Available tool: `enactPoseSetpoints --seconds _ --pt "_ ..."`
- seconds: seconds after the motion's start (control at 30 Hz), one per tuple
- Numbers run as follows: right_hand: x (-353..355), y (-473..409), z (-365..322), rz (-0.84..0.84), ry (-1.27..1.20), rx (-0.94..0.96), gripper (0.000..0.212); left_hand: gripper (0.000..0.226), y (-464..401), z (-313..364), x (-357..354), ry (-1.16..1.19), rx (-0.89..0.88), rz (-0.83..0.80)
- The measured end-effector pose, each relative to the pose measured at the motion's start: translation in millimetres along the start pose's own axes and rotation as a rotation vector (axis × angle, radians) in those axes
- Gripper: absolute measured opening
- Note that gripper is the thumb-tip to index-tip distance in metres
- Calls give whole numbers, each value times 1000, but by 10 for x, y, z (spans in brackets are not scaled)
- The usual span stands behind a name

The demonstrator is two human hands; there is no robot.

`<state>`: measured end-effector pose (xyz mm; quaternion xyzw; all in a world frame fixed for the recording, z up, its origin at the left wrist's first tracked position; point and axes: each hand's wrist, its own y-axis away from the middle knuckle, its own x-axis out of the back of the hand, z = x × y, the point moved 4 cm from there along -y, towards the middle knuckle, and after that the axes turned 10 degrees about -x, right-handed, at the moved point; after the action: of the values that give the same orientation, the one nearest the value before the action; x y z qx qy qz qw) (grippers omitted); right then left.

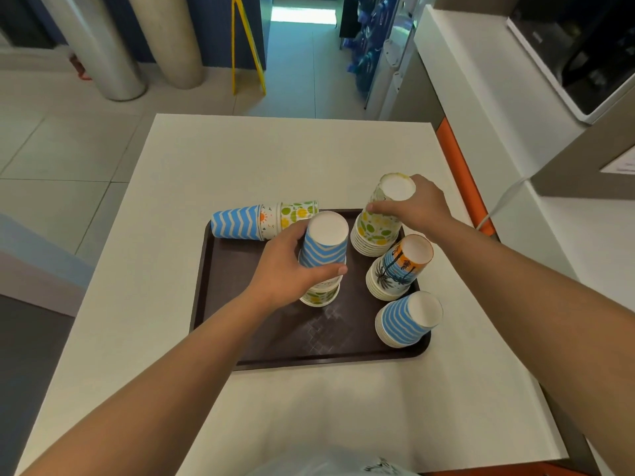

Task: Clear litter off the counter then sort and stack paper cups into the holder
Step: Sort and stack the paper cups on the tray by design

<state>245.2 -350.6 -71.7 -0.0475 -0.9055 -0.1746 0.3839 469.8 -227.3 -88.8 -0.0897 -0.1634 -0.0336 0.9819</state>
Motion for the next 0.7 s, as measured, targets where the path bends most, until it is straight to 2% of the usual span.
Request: enactPoseSetpoints --seconds 0.13,0.27,0.37,0.43,0.5,0.6,0.63,0.7 --pt "-5 24 5 -2 -24 -15 85 70 -8 -6 -12 -1 5 10" --pt "5 108 -53 -23 -50 -31 106 71 -10 -5 -19 -13 -7 0" --pt "27 219 -183 -6 -11 30 115 71 -2 2 -13 -49 -20 -12" --pt "76 355 -305 73 -44 128 104 71 -3 4 -7 -62 -17 -28" --pt "107 572 -425 124 -145 256 80 70 1 -10 -3 -66 -10 -56" --pt "11 907 -472 -28 -367 375 52 82 48 -75 21 -73 13 -79" --pt "-60 995 -432 -99 -413 388 52 89 68 -116 38 -85 22 -80" --pt "-242 1127 -313 -226 -420 366 69 101 111 -225 71 -114 45 -94"
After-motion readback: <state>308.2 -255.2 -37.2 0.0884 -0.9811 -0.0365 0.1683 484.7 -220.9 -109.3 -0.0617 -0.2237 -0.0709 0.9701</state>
